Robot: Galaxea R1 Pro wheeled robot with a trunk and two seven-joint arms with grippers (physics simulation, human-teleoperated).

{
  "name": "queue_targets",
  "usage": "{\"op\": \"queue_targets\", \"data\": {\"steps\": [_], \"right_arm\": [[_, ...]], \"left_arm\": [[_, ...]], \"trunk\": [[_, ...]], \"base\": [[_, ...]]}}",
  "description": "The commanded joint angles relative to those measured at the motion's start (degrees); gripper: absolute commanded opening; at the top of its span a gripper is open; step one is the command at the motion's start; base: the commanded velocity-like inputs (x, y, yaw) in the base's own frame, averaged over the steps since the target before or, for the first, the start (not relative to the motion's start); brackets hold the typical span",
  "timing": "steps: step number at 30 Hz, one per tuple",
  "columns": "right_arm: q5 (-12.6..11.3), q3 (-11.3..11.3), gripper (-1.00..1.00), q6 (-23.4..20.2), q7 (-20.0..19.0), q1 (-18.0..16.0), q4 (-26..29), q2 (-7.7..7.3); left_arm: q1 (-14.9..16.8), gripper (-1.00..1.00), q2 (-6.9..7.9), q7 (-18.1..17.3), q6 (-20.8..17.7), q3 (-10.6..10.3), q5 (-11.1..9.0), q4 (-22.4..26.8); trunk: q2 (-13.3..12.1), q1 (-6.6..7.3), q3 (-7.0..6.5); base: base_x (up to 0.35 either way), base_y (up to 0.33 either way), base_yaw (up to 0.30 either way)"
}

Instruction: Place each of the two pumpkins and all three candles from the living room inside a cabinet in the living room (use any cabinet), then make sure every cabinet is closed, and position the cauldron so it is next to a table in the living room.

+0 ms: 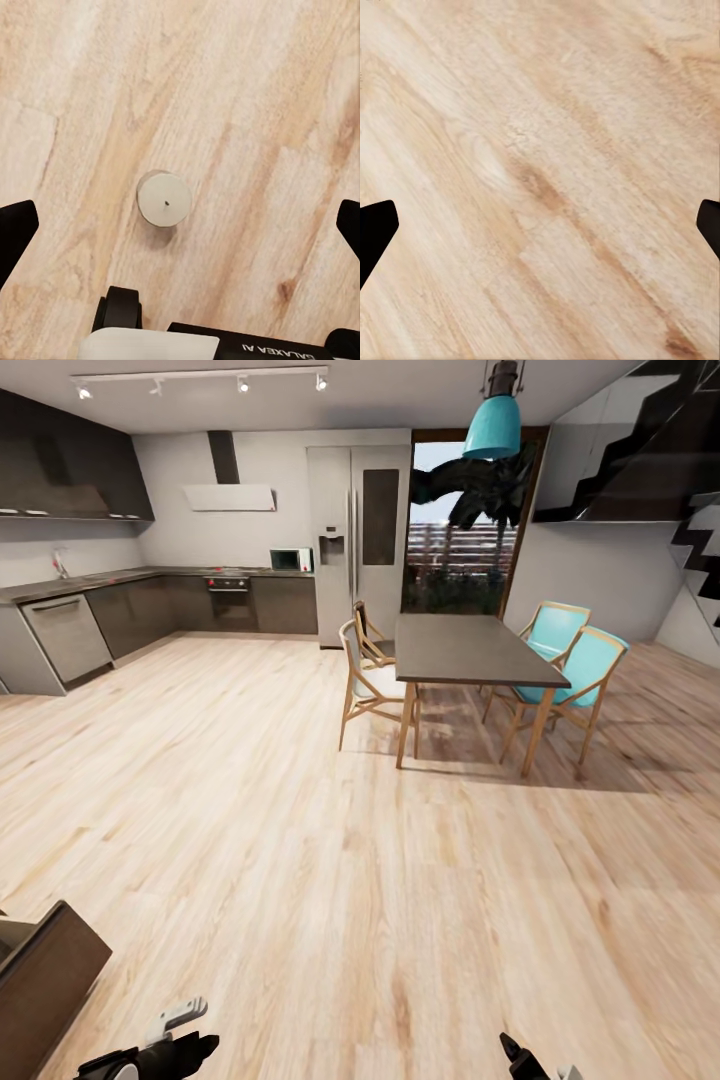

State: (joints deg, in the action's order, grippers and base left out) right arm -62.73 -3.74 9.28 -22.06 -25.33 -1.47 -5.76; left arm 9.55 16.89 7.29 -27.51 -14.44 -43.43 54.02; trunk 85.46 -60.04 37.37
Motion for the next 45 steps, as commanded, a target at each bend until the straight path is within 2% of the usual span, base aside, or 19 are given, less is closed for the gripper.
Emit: {"op": "queue_targets", "data": {"steps": [1, 11, 21, 22, 24, 26, 29, 32, 33, 34, 35, 37, 39, 41, 43, 45], "right_arm": [[-0.46, -0.39, 1.0, 0.12, -0.31, -0.07, -0.14, 0.02], [-0.45, -0.4, 1.0, 0.06, -0.27, -0.07, -0.2, -0.03], [-0.11, -0.77, 1.0, 0.08, -0.32, -0.07, -0.12, 0.17], [-0.16, -0.84, 1.0, -0.07, -0.3, -0.07, -0.07, 0.19], [-0.12, -0.93, 1.0, 0.1, -0.31, -0.07, 0.18, 0.23], [0.12, -1.19, 1.0, 0.31, -0.32, -0.07, 0.49, 0.38], [0.28, -2.73, 1.0, 1.18, 0.08, -0.07, 0.61, 0.45], [1.28, -9.27, 1.0, 1.81, 3.35, -0.07, 0.64, 0.48], [1.68, -13.26, 1.0, 2.03, 7.65, -0.07, 0.65, 0.49], [2.08, -17.29, 1.0, 2.17, 14.07, -0.12, 1.07, 0.56], [2.24, -20.06, 1.0, 2.23, 18.84, -0.16, 2.43, 0.66], [2.45, -27.77, 1.0, 1.94, 32.88, -0.22, 12.22, 1.03], [2.5, -31.35, 1.0, 1.78, 41.07, -0.23, 19.5, 1.04], [2.56, -34.25, 1.0, 1.82, 46.67, -0.24, 23.96, 1.12], [2.59, -36.64, 1.0, 1.82, 49.31, -0.24, 26.25, 1.12], [2.61, -39.34, 1.0, 1.8, 50.49, -0.24, 27.46, 1.11]], "left_arm": [[0.03, 1.0, 0.07, 0.53, -0.09, -0.23, -0.61, 0.11], [0.03, 1.0, 0.07, 0.53, -0.09, -0.16, -0.62, 0.08], [0.03, 1.0, 0.01, 0.53, -0.09, -0.14, -0.72, 0.12], [0.03, 1.0, -0.28, 0.57, 0.09, -0.15, -0.66, 0.09], [0.03, 1.0, -1.38, 0.82, 2.95, -0.21, -0.54, -1.28], [0.09, 1.0, -1.99, 0.92, 6.51, -0.23, 1.09, -3.08], [0.11, 1.0, -2.73, 1.15, 7.98, -0.19, 3.61, -3.68], [0.12, 1.0, -3.68, 1.51, 8.55, -0.14, 5.73, -3.92], [0.12, 1.0, -4.16, 1.63, 8.67, -0.15, 6.21, -4.0], [0.12, 1.0, -4.51, 1.7, 8.76, -0.15, 6.49, -4.2], [0.17, 1.0, -4.67, 1.75, 8.82, -0.15, 6.66, -4.52], [0.39, 1.0, -4.87, 1.83, 9.46, -0.15, 6.88, -5.23], [0.44, 1.0, -4.95, 1.99, 10.52, -0.15, 7.25, -5.46], [0.53, 1.0, -5.0, 3.37, 12.06, -0.02, 8.83, -6.12], [0.6, 1.0, -5.32, 5.55, 13.8, 0.04, 9.84, -6.72], [0.69, 1.0, -6.29, 8.91, 15.03, 0.03, 10.44, -7.03]], "trunk": [[0.03, -0.01, 0.05], [0.03, -0.01, 0.05], [4.04, -2.2, 1.85], [4.44, -2.42, 2.03], [5.24, -2.86, 2.39], [6.04, -3.3, 2.74], [7.25, -3.96, 3.28], [8.45, -4.62, 3.82], [8.85, -4.84, 4.0], [9.25, -5.06, 4.18], [9.65, -5.28, 4.36], [10.46, -5.72, 4.72], [11.26, -6.16, 5.08], [12.06, -6.6, 5.44], [12.86, -7.04, 5.8], [13.66, -7.48, 6.16]], "base": [[0.067, -0.001, 0.0], [0.009, 0.0, 0.0], [0.0, 0.0, 0.0], [0.0, 0.0, 0.0], [0.0, 0.0, 0.0], [0.0, 0.0, 0.0], [0.0, 0.0, 0.0], [0.0, 0.0, 0.0], [0.0, 0.0, 0.0], [0.0, 0.0, 0.0], [0.0, 0.0, 0.0], [0.0, 0.0, 0.0], [0.0, 0.0, 0.0], [0.0, 0.0, 0.0], [0.0, 0.0, 0.0], [0.0, 0.0, 0.0]]}}
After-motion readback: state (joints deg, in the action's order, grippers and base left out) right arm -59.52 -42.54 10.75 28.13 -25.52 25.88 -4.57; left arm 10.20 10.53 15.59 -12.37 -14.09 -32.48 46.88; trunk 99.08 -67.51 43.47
